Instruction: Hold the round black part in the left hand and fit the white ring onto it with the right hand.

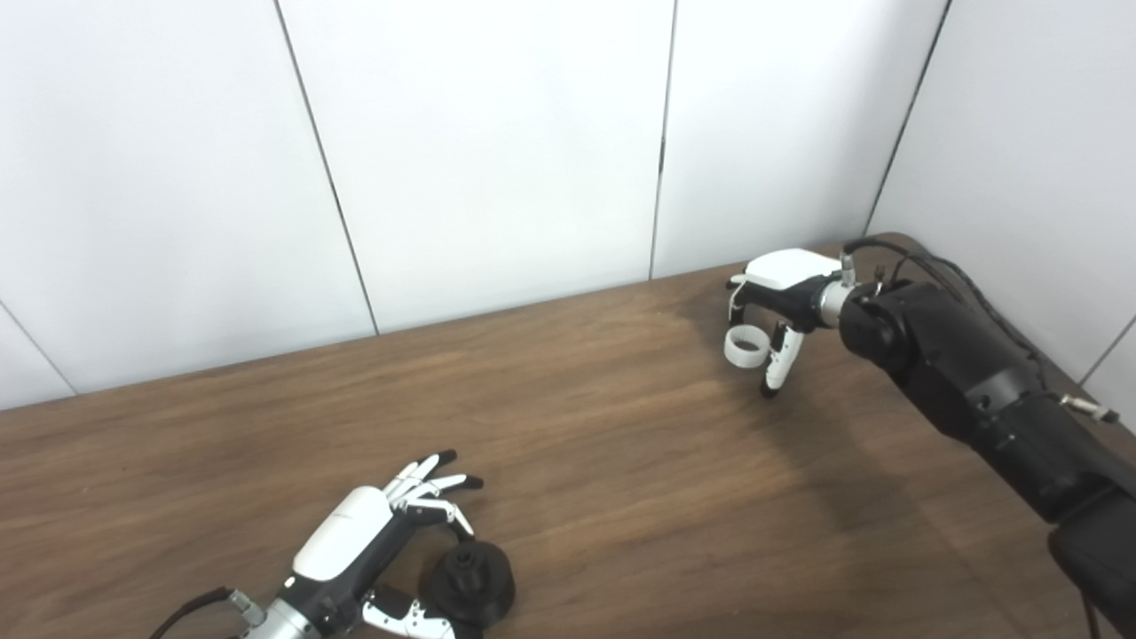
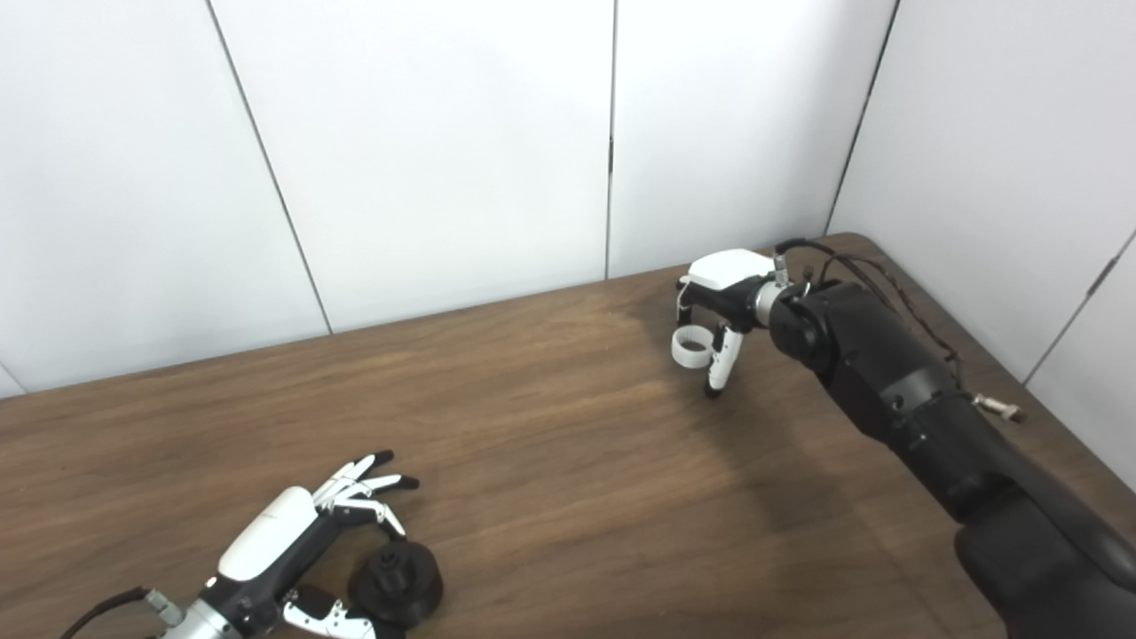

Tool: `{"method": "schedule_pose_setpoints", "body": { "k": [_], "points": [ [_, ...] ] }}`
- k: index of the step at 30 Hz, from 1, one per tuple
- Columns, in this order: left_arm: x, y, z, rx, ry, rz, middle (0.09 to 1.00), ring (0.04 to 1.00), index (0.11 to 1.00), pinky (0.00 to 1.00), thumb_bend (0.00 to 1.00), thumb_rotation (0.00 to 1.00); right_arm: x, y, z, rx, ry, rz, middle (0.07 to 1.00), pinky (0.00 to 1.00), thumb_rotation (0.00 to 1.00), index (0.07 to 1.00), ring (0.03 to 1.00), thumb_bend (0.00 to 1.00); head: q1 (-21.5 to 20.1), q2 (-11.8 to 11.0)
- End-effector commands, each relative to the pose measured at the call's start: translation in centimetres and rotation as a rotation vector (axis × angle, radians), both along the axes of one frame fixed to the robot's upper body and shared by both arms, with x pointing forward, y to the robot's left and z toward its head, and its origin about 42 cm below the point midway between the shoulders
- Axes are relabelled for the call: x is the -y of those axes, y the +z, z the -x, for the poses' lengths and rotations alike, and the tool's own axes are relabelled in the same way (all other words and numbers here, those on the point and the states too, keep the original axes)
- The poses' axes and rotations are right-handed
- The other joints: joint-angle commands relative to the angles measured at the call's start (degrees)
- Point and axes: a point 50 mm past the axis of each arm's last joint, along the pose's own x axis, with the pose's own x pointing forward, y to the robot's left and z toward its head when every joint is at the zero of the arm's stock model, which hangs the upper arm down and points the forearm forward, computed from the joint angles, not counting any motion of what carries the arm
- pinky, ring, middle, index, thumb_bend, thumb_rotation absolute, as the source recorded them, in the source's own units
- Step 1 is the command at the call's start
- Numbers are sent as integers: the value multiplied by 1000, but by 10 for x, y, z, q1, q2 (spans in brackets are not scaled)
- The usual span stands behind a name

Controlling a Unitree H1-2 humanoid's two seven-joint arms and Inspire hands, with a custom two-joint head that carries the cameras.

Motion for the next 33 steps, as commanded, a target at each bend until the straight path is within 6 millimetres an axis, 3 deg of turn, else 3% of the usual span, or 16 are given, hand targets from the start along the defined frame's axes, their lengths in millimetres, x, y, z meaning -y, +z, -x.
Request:
{"method": "schedule_pose_setpoints", "body": {
  "k": [1,3,5,12,24,33],
  "points": [
    [-4,-10,10,-28,-7,-24,869,1000,480,1000,525,60,2,33,-10,107,11,3,922,1000,182,539,1000,688,-1,1],
    [-5,-9,11,-28,-7,-24,869,1000,480,1000,525,60,1,32,-10,125,21,-8,903,1000,156,501,1000,568,1,1],
    [-6,-9,11,-29,-6,-23,868,1000,480,1000,525,59,0,30,-10,147,35,-10,862,1000,146,487,1000,535,-1,1],
    [-8,-7,11,-23,-7,-31,873,1000,480,1000,525,60,-2,30,-10,171,44,-25,842,1000,142,483,1000,526,-1,2],
    [-10,-6,8,-27,-6,-38,873,1000,480,1000,525,60,-3,32,-6,203,54,-13,888,1000,144,482,1000,527,-1,1],
    [-15,-8,5,-21,13,-50,873,1000,480,1000,525,60,-28,44,7,243,160,-97,897,1000,143,482,1000,526,6,0]
  ]
}}
